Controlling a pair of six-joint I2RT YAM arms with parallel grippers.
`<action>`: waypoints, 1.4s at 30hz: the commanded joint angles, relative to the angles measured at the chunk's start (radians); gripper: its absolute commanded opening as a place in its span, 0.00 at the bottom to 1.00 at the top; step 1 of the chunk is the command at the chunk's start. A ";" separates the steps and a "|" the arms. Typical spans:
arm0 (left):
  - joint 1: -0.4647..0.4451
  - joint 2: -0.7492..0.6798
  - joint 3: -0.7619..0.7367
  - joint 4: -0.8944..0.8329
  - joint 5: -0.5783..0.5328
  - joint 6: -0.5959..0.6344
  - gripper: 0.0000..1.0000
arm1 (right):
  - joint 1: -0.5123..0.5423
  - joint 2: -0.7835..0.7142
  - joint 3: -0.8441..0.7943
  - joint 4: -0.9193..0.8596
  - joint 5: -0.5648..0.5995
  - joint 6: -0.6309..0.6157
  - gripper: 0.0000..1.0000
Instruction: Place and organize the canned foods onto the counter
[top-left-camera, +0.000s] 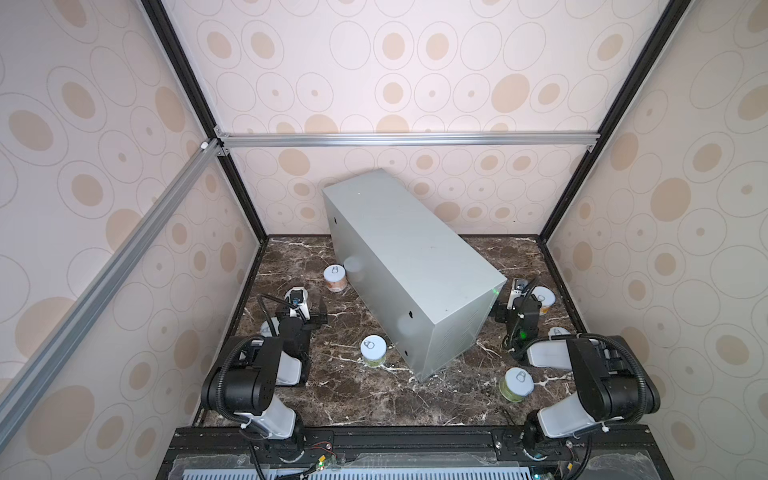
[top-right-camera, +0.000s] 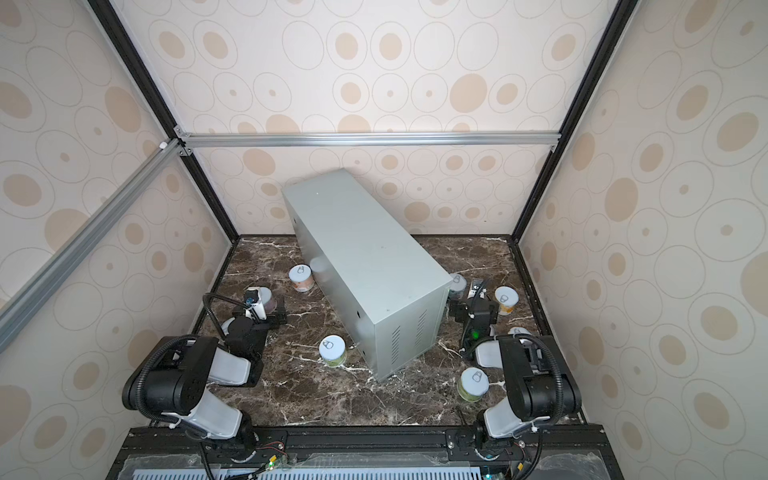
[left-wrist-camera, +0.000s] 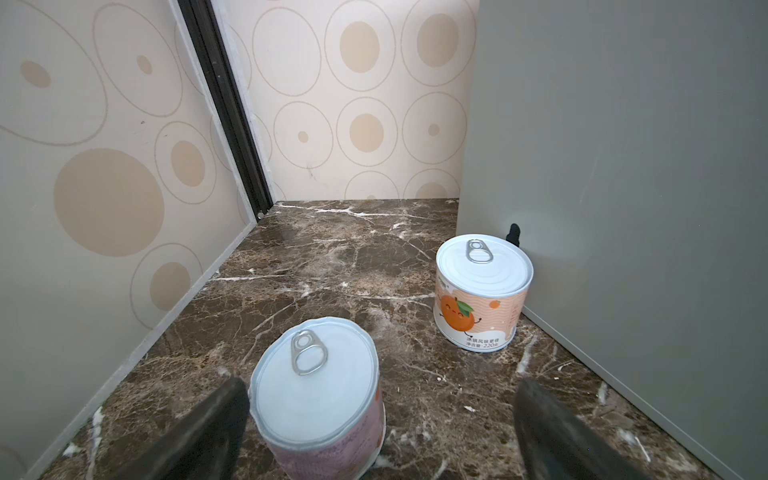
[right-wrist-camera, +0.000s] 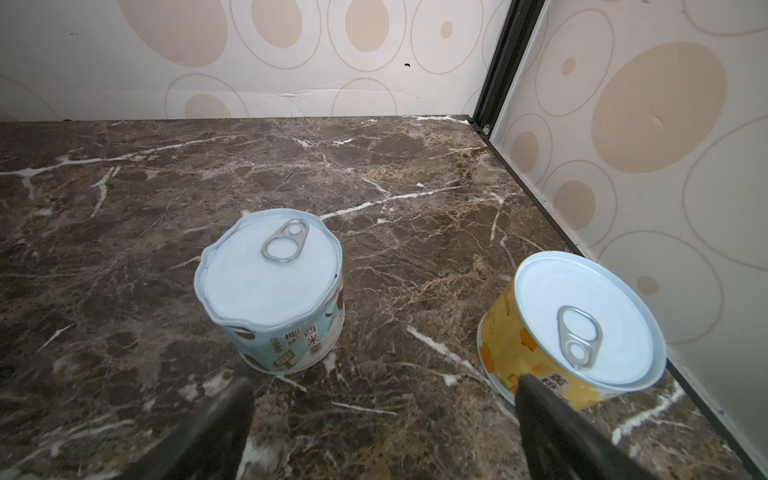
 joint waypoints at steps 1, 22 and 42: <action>-0.001 -0.001 0.011 0.020 0.009 0.026 0.99 | 0.004 0.010 -0.008 0.004 0.000 -0.001 1.00; -0.002 0.000 0.012 0.020 0.010 0.025 0.99 | 0.004 0.009 -0.008 0.004 -0.001 0.000 1.00; 0.006 -0.154 0.026 -0.133 -0.113 -0.027 0.99 | 0.027 -0.252 0.127 -0.493 0.094 0.042 1.00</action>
